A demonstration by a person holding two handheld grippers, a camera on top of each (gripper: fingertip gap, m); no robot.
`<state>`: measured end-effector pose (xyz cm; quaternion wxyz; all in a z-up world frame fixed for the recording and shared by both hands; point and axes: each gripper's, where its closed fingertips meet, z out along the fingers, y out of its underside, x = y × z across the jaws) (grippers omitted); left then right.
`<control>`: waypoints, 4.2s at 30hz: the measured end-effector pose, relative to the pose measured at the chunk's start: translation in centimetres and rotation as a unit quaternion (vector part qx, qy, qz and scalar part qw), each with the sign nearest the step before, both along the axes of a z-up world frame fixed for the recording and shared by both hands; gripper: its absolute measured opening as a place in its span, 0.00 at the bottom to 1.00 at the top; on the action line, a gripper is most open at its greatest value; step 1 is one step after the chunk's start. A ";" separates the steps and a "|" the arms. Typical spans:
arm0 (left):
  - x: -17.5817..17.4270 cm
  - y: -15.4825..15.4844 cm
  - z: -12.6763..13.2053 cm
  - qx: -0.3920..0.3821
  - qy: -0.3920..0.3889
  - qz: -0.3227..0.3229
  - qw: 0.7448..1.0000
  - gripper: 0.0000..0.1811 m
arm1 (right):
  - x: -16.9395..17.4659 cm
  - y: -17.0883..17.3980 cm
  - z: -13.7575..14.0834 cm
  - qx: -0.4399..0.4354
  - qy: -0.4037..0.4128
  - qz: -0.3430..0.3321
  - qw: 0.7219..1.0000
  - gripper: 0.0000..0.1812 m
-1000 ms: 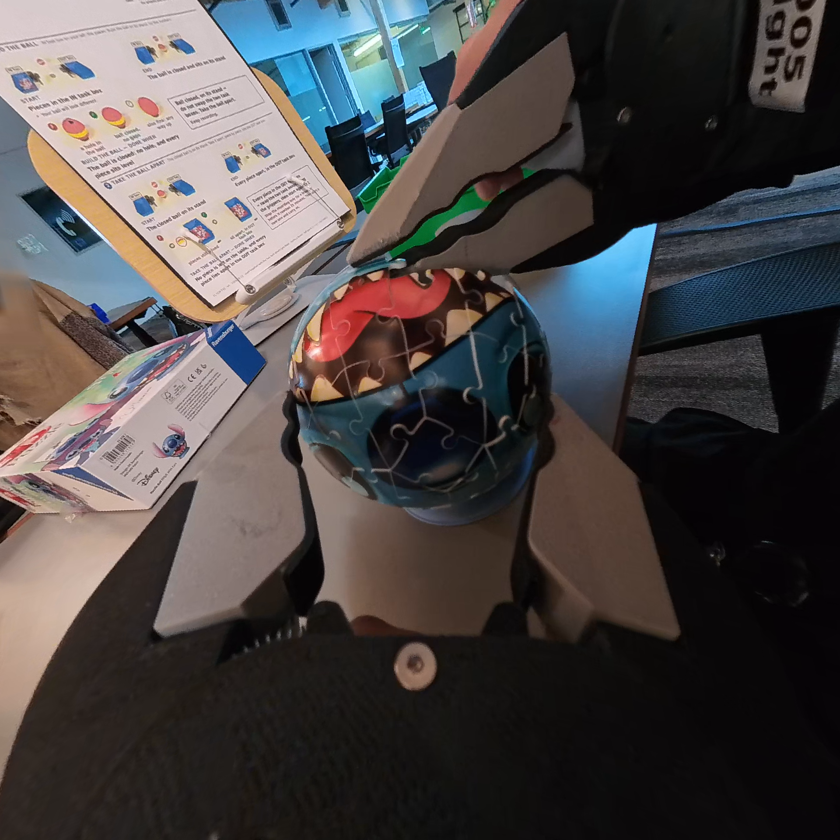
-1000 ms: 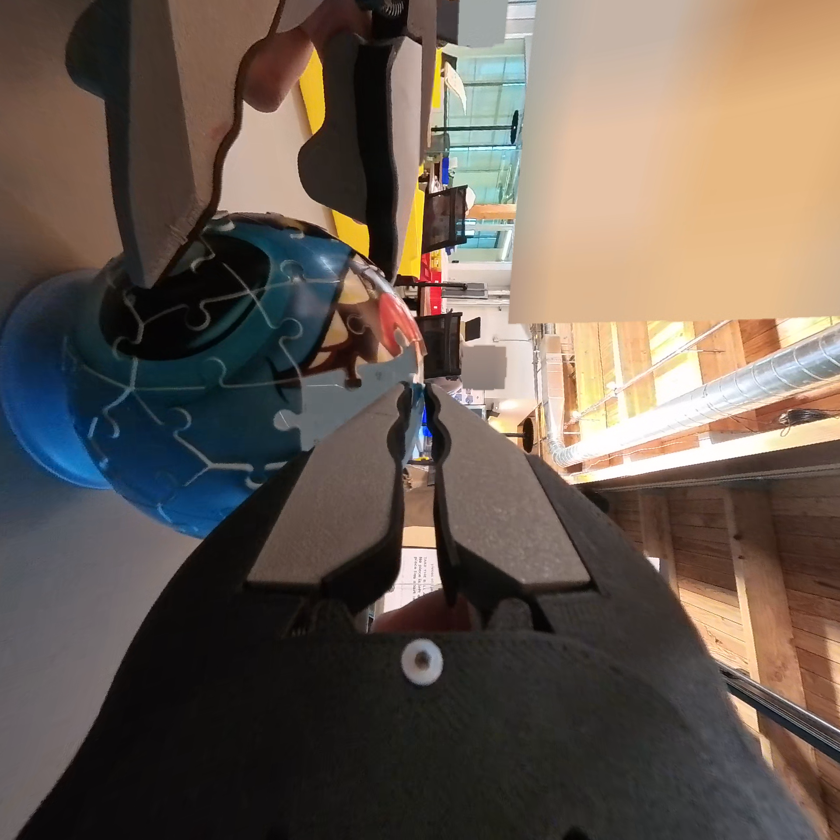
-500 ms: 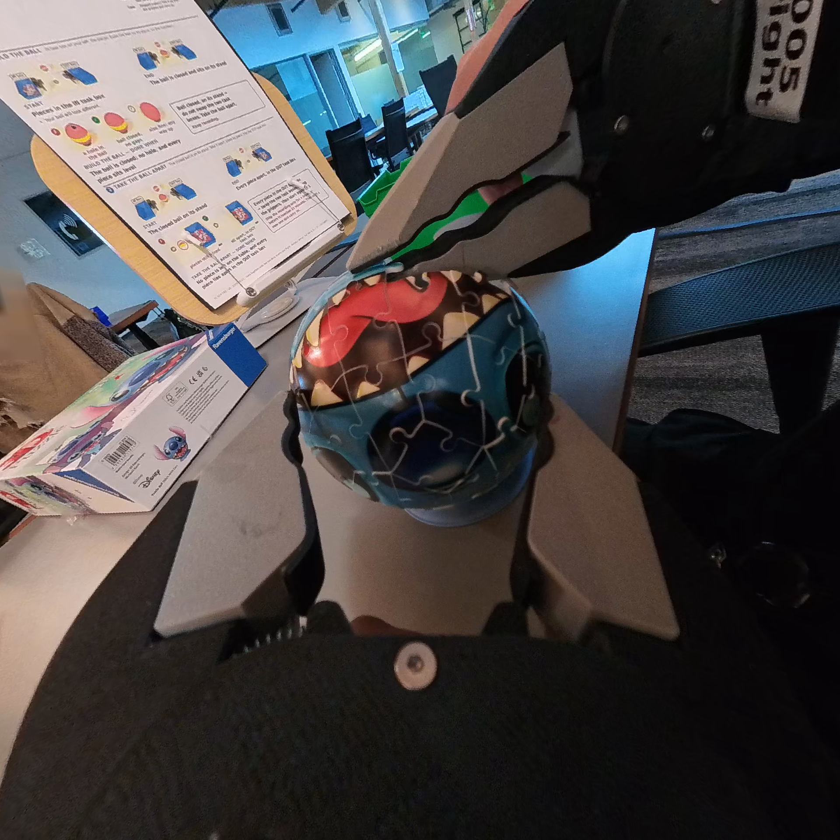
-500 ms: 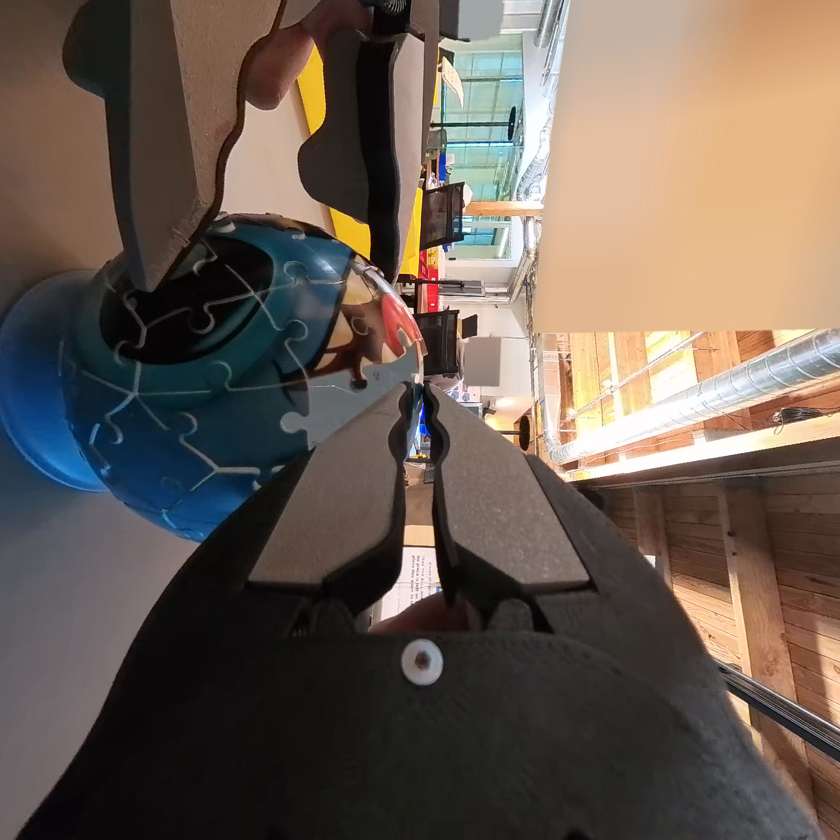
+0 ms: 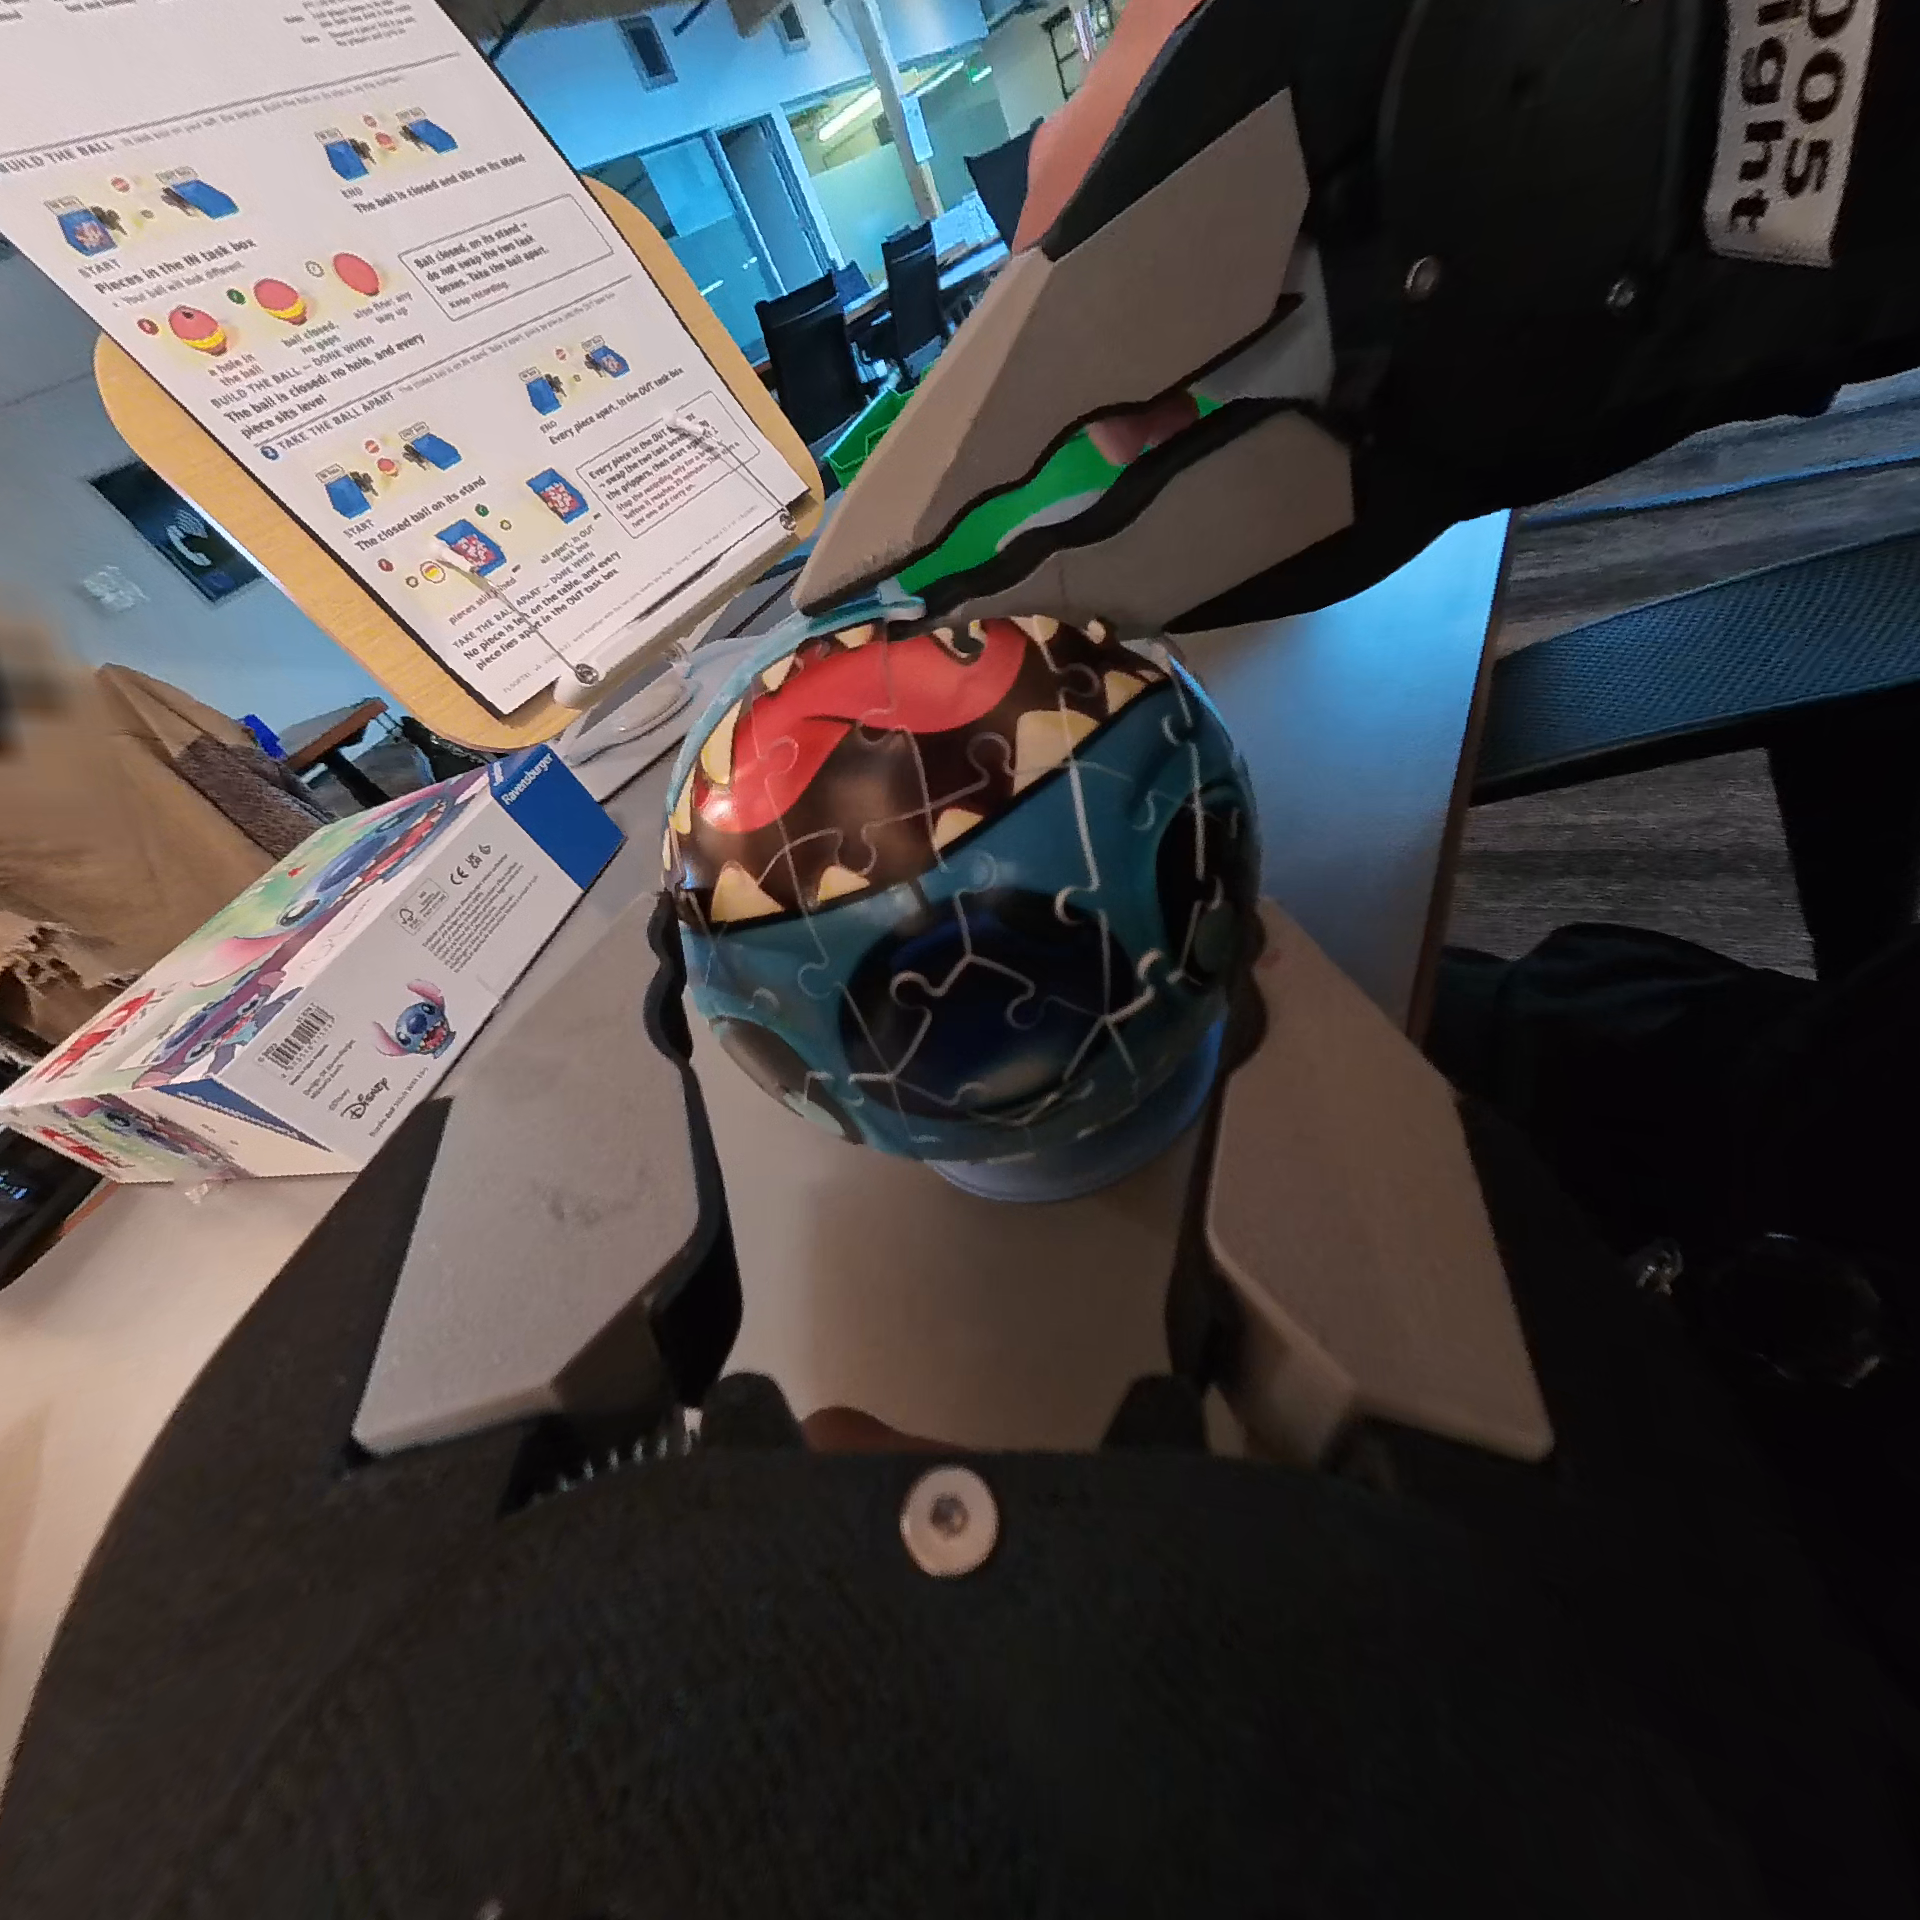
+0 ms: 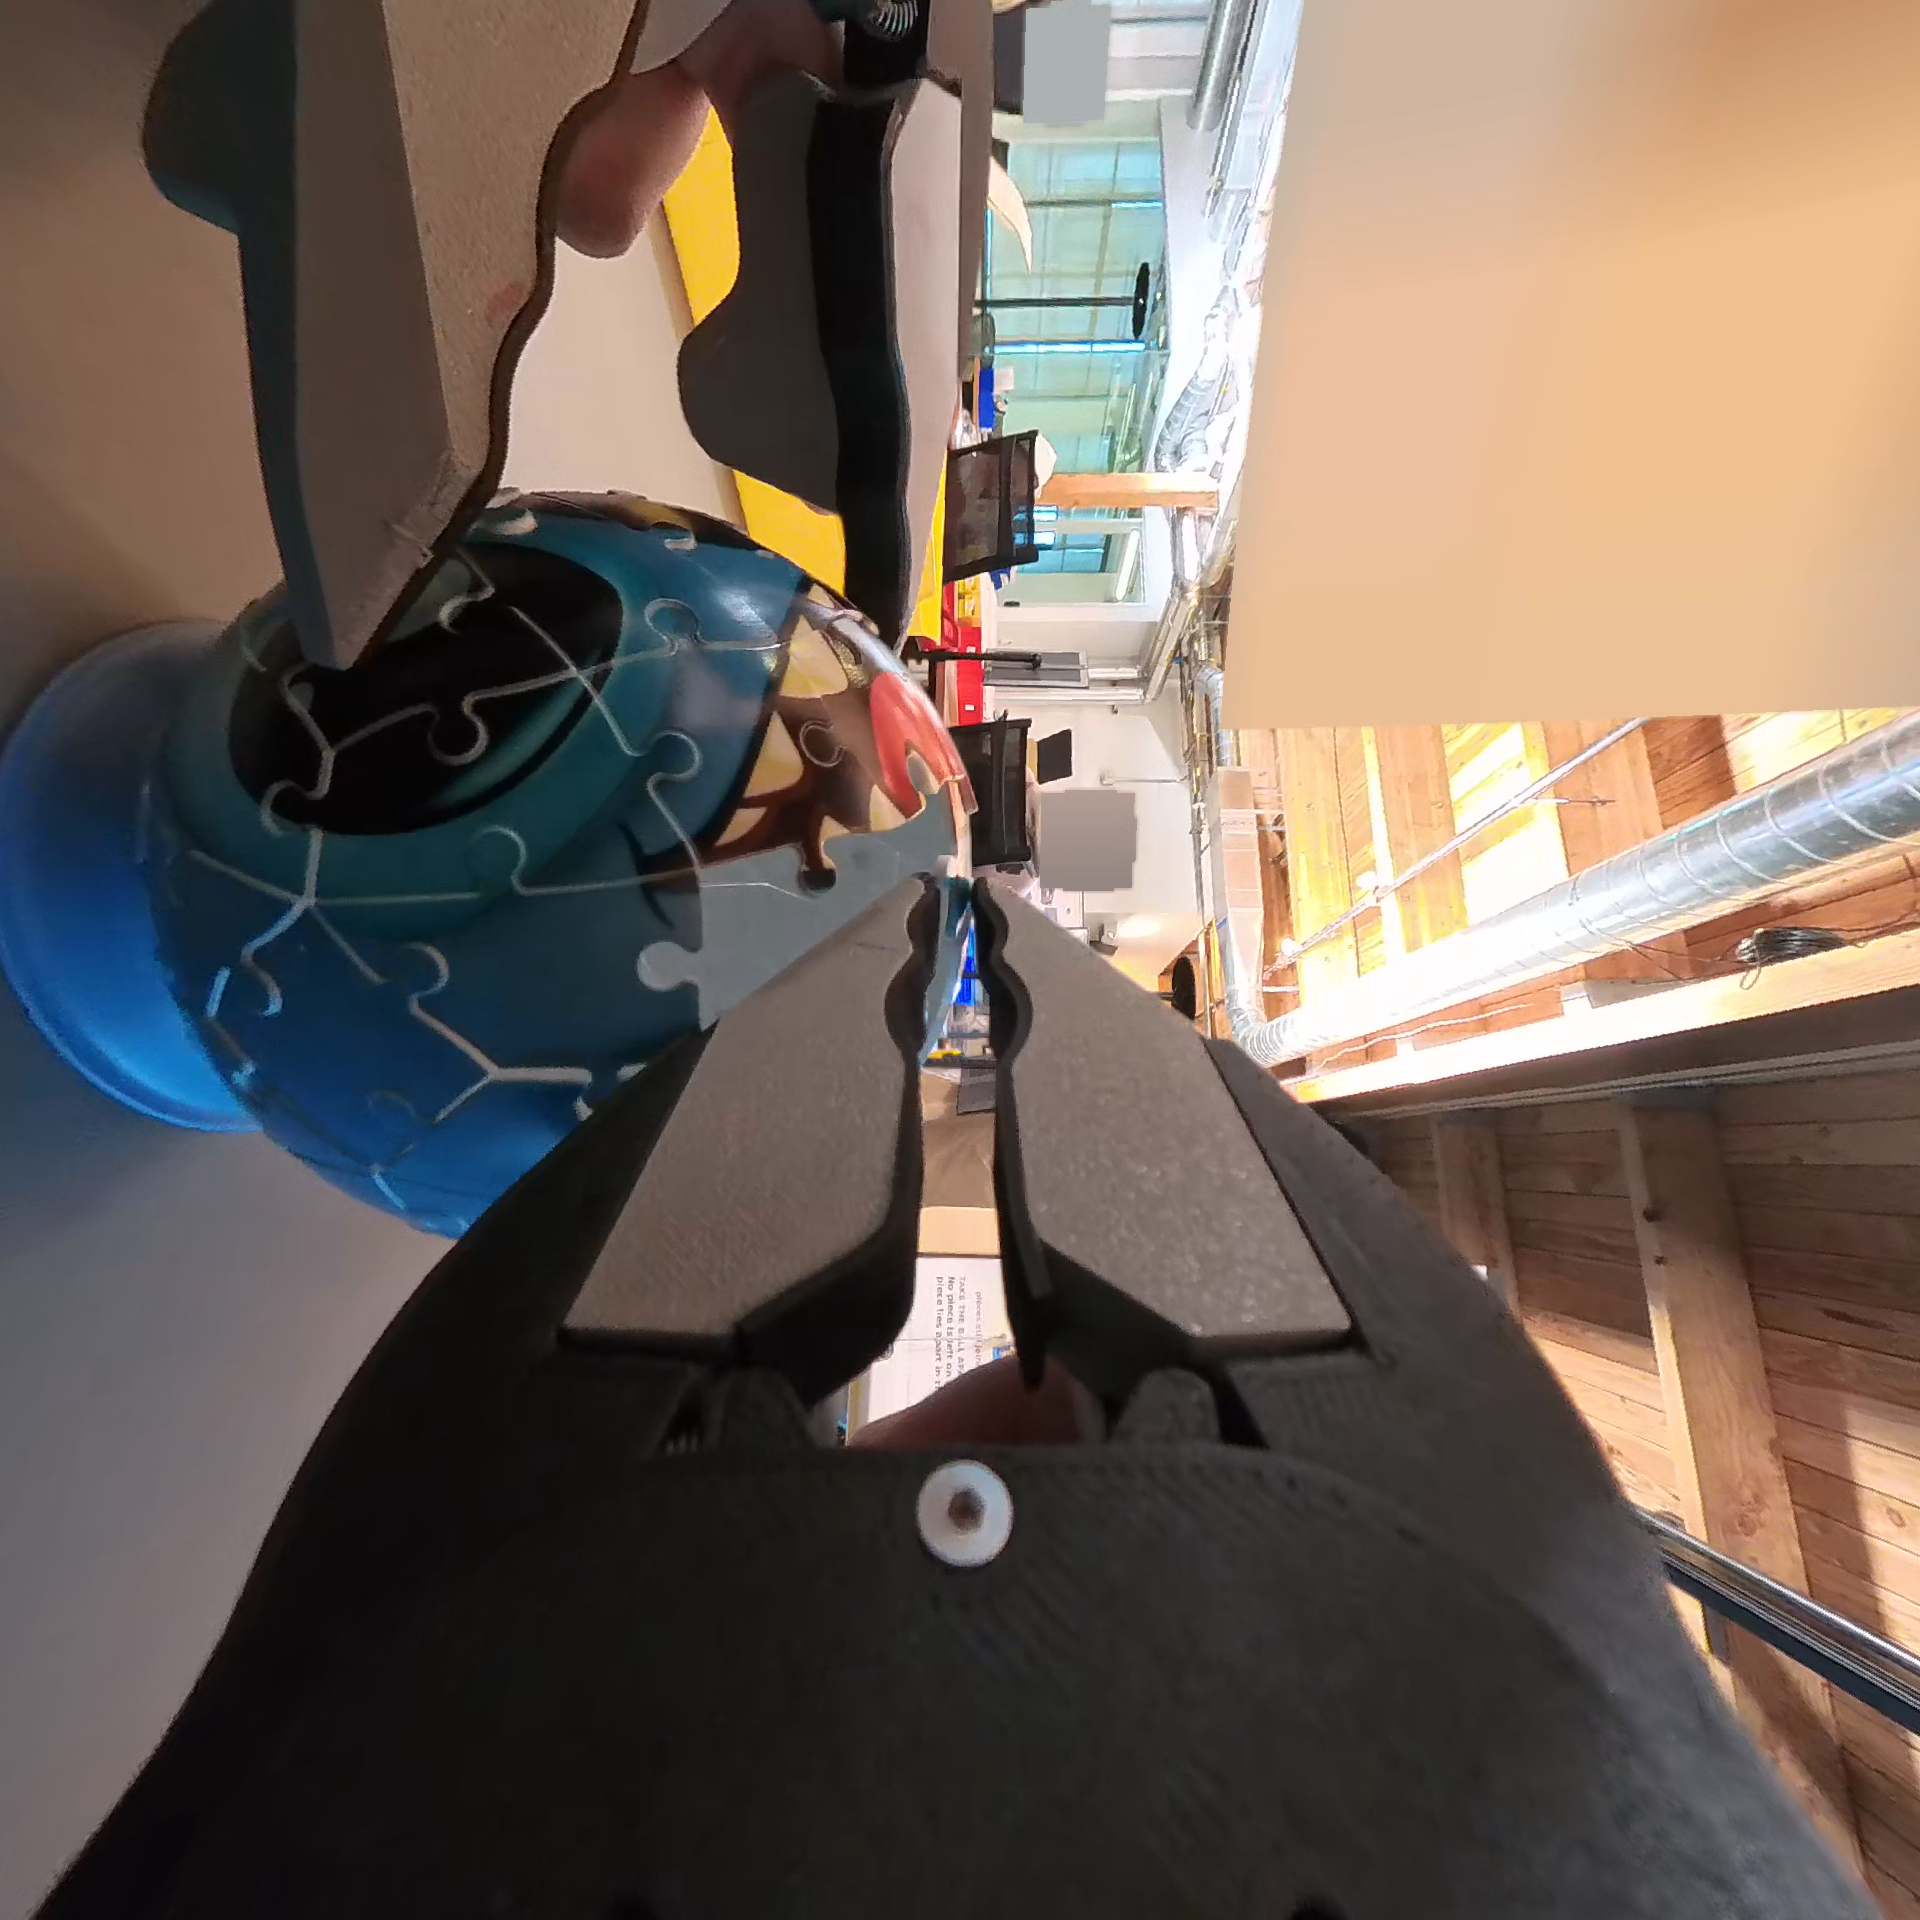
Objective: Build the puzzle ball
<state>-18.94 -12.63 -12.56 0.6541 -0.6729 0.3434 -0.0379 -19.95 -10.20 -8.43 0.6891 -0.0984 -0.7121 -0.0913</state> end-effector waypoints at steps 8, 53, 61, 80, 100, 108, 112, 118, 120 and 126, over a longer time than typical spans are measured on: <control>-0.1 0.0 0.0 -0.003 -0.002 0.003 1.000 0.56 | 0.9 -0.4 0.1 0.004 -0.008 0.008 1.000 0.03; -1.9 1.3 -3.5 -0.166 0.002 -0.017 0.986 0.59 | 3.0 2.2 -6.5 -0.526 -0.184 0.221 0.800 0.55; -2.2 1.0 -3.2 -0.155 -0.007 -0.018 0.988 0.57 | 3.8 3.1 -6.2 -0.538 -0.179 0.217 0.794 0.55; -9.6 -6.4 -1.2 -0.117 -0.125 0.137 0.976 0.53 | 4.8 13.6 -5.6 -0.688 -0.095 0.090 0.714 0.52; -16.4 -11.7 -5.1 -0.182 -0.109 0.320 0.923 0.52 | 5.3 17.7 -8.9 -0.679 -0.100 -0.057 0.725 0.54; -20.7 -12.2 -4.6 -0.165 -0.150 0.362 0.905 0.50 | 5.0 18.6 -8.9 -0.676 -0.087 -0.067 0.729 0.51; -20.2 -11.5 -4.8 -0.166 -0.172 0.338 0.910 0.49 | 4.7 18.7 -8.9 -0.680 -0.094 -0.063 0.724 0.48; -14.5 -9.7 -5.3 -0.164 -0.101 0.238 0.952 0.50 | 5.0 16.7 -7.9 -0.652 -0.106 0.003 0.750 0.50; -12.9 -8.8 -5.2 -0.169 -0.090 0.209 0.959 0.51 | 5.2 16.5 -7.7 -0.651 -0.105 0.013 0.752 0.51; -7.9 -5.4 -2.9 -0.129 -0.009 0.117 0.985 0.52 | 5.6 12.7 -7.6 -0.639 -0.149 0.071 0.752 0.54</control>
